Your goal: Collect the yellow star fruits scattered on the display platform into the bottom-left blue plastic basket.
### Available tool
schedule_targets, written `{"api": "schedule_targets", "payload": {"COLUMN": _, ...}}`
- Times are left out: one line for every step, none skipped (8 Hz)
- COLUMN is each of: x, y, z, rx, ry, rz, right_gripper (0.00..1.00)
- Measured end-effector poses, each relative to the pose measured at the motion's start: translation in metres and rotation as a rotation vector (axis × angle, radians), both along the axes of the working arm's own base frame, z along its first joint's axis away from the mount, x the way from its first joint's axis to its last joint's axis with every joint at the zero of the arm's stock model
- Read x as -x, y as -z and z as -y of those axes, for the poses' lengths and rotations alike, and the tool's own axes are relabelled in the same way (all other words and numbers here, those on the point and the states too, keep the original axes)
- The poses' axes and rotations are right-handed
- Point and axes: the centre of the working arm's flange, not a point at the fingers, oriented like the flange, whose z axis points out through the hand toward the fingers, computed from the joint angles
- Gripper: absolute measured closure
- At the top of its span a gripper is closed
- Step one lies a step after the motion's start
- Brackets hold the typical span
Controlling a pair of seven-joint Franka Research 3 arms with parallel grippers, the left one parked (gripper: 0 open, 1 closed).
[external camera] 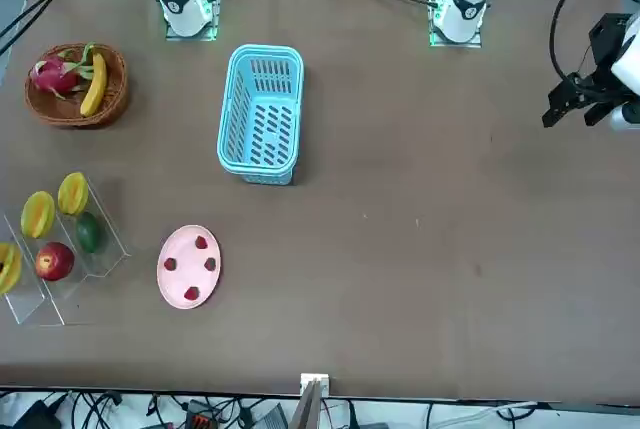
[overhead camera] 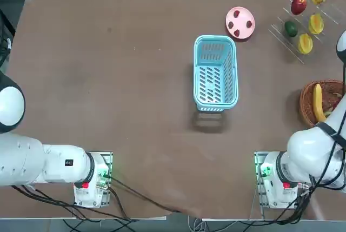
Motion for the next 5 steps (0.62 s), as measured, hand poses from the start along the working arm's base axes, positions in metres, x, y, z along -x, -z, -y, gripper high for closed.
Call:
{"api": "schedule_targets", "payload": {"x": 0.006, "y": -0.021, "z": -0.009, "rx": -0.022, "ry": 0.019, "rz": -0.044, "right_gripper": 0.79}}
{"api": "schedule_targets", "payload": {"x": 0.012, "y": -0.052, "z": -0.025, "rx": -0.036, "ry": 0.063, "rz": -0.078, "right_gripper": 0.79}}
{"api": "schedule_targets", "payload": {"x": 0.017, "y": -0.085, "z": -0.055, "rx": -0.046, "ry": 0.117, "rz": -0.112, "right_gripper": 0.80}}
{"api": "schedule_targets", "payload": {"x": 0.021, "y": -0.116, "z": -0.099, "rx": -0.059, "ry": 0.171, "rz": -0.153, "right_gripper": 0.80}}
{"api": "schedule_targets", "payload": {"x": 0.027, "y": -0.138, "z": -0.151, "rx": -0.071, "ry": 0.223, "rz": -0.214, "right_gripper": 0.80}}
